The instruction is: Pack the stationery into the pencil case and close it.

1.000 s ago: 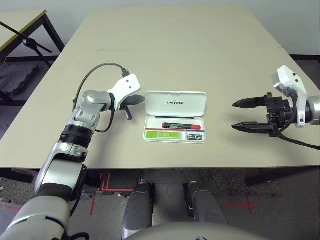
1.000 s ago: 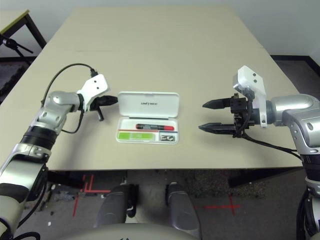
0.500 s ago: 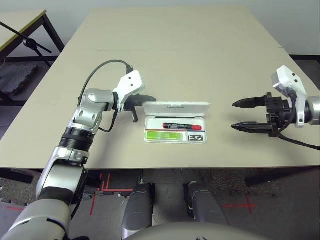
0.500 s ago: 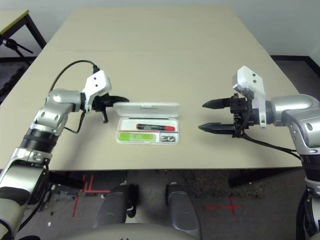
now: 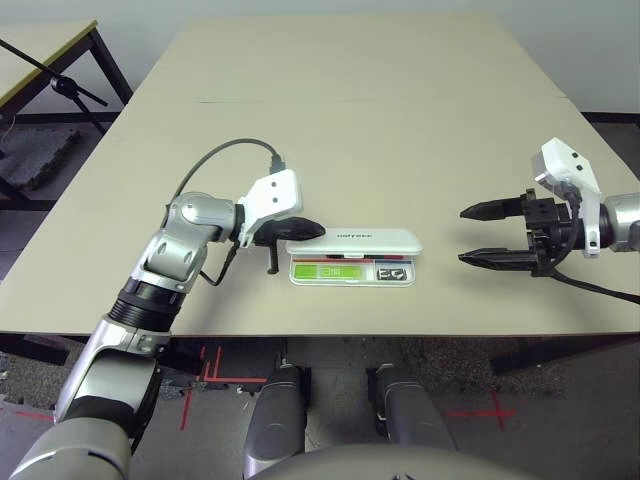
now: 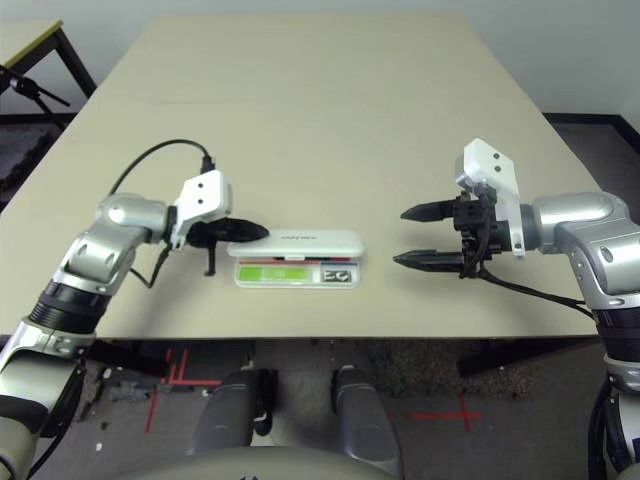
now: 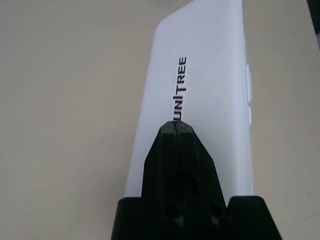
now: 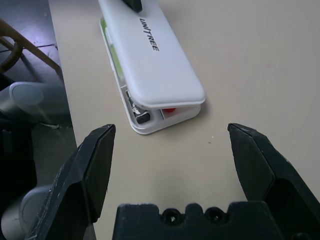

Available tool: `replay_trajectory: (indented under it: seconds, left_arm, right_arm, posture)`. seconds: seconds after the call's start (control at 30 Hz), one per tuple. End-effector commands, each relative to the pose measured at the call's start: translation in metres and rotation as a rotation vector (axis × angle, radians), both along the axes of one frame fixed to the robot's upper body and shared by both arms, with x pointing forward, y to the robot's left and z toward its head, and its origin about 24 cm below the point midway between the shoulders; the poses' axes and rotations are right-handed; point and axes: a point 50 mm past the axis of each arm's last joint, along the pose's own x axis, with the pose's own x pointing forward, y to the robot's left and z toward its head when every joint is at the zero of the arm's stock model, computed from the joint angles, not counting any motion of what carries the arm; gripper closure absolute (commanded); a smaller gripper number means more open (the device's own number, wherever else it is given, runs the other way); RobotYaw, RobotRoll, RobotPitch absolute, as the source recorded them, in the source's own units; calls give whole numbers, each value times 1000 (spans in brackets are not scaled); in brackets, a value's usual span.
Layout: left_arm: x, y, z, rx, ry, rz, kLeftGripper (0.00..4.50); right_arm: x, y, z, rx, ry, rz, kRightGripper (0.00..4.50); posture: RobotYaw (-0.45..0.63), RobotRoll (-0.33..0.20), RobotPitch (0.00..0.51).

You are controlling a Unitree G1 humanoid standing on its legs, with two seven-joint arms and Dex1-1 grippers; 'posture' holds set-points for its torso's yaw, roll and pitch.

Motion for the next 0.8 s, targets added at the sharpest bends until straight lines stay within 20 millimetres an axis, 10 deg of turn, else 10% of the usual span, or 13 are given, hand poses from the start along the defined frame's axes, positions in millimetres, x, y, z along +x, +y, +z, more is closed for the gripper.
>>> replay_trajectory:
  seconds: [0.03, 0.53, 0.8]
  left_arm:
    - [-7, -10, -15, 29, 30, -34, 4465]
    - [-12, -1, -52, 163, 88, -32, 4465]
    - [16, 5, -13, -178, -68, 228, 3839]
  right_arm:
    - [0, 3, -4, -15, 5, 8, 0]
    - [-1, 6, -10, -18, 9, 5, 0]
    - [14, 9, -18, 30, -73, -111, 0]
  posture:
    - [9, 0, 97]
    - [-1, 0, 98]
    - [2, 0, 106]
